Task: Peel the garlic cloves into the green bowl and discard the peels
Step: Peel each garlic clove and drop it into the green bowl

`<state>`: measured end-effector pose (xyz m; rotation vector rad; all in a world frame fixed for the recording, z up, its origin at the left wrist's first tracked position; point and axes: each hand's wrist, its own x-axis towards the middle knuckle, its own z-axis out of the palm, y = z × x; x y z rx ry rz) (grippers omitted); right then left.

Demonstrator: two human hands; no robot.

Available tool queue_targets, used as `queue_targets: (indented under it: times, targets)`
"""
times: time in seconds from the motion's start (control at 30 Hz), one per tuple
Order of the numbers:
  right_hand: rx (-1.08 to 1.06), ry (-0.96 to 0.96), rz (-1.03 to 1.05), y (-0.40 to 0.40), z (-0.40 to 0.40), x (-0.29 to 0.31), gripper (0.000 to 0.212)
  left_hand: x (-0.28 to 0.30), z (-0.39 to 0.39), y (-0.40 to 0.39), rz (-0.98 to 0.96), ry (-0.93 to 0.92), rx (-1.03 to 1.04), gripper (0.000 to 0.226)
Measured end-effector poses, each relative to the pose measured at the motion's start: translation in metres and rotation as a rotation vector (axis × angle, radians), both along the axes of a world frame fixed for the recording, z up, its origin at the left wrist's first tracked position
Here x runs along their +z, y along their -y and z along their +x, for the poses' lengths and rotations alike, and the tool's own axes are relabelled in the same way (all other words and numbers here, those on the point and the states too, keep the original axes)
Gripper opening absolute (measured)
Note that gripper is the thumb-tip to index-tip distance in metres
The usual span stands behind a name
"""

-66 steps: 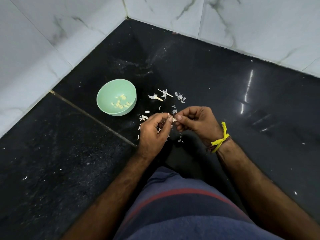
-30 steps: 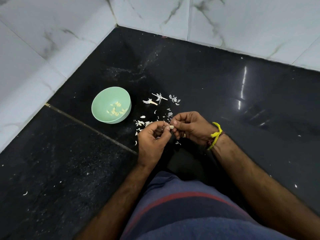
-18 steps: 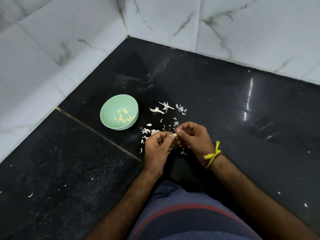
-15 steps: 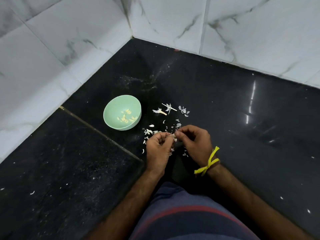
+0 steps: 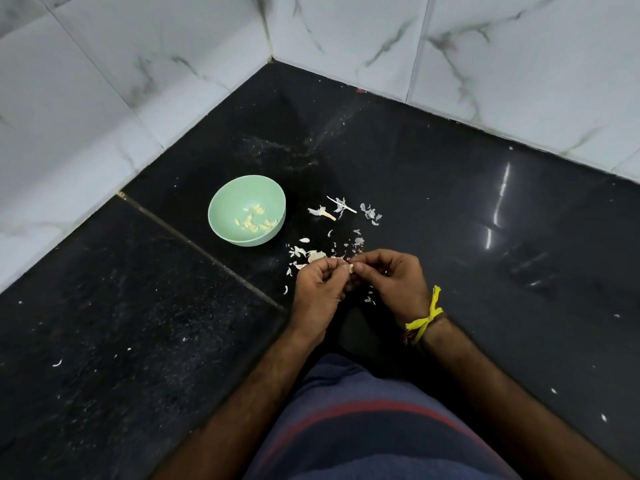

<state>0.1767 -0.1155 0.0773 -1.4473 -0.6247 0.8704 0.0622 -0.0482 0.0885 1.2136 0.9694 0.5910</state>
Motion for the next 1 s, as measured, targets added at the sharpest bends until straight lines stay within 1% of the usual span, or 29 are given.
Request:
queue_targets:
  times: [0.2,0.37,0.57,0.67,0.77,0.87,1.0]
  targets:
    - [-0.007,-0.204,0.031,0.005,0.001,-0.002,0.007,-0.003,-0.001,-0.002,-0.019,-0.042,-0.052,0.013]
    - [-0.02,-0.144,0.025,0.005,0.001,0.002,0.01,0.003,-0.002,0.0,-0.014,0.024,-0.065,0.016]
    - [-0.026,-0.181,0.039,0.009,0.003,0.005,0.007,0.0,-0.004,0.001,0.056,0.044,-0.085,0.015]
    - [0.001,-0.232,0.056,0.01,0.005,0.004,0.007,-0.002,-0.004,0.0,0.03,0.06,-0.104,0.013]
    - [0.0,-0.272,0.067,0.009,0.007,0.0,0.01,-0.007,-0.003,0.0,-0.045,0.088,-0.079,0.016]
    - [-0.01,-0.318,0.077,0.009,0.007,-0.002,0.013,-0.008,0.0,0.002,-0.066,0.066,-0.067,0.018]
    - [-0.05,-0.35,0.094,0.009,0.006,-0.002,0.005,-0.004,0.007,0.004,0.001,0.015,-0.044,0.013]
